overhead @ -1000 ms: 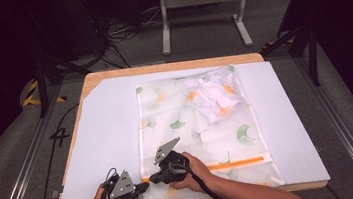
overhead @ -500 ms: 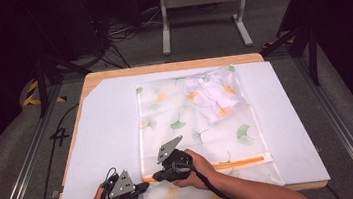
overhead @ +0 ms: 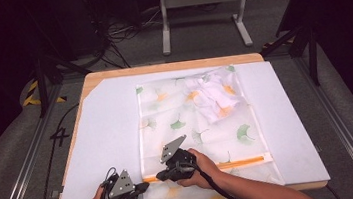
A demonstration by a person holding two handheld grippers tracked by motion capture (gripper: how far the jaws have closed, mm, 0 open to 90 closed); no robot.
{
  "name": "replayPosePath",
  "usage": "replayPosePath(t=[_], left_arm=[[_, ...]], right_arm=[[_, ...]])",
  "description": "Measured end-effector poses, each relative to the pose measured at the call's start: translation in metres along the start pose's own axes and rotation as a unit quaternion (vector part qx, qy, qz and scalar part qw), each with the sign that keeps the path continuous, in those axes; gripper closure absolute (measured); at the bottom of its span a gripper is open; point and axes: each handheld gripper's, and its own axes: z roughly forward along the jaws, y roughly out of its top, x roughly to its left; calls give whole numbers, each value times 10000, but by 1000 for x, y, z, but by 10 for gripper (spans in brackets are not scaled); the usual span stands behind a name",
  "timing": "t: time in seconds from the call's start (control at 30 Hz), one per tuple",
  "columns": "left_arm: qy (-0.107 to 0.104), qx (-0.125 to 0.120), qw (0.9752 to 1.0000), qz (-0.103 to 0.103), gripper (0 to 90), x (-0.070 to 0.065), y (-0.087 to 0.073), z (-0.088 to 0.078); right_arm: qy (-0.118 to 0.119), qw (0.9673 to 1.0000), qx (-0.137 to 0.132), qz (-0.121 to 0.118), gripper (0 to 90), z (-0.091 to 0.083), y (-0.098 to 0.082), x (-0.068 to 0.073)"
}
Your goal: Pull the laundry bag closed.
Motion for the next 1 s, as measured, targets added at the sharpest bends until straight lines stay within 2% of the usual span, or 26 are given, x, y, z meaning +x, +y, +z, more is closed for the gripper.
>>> replayPosePath(t=[0.23,0.6,1.0], left_arm=[[-29,-12,10000,-15,900,1,0,0],[-27,-10,10000,-12,900,1,0,0],[-27,-8,10000,-8,900,1,0,0]], right_arm=[[-23,10000,53,-73,900,-5,-3,-1],[-92,9999,94,-40,900,-14,-9,-4],[-180,9997,146,43,900,-30,-24,-9]])
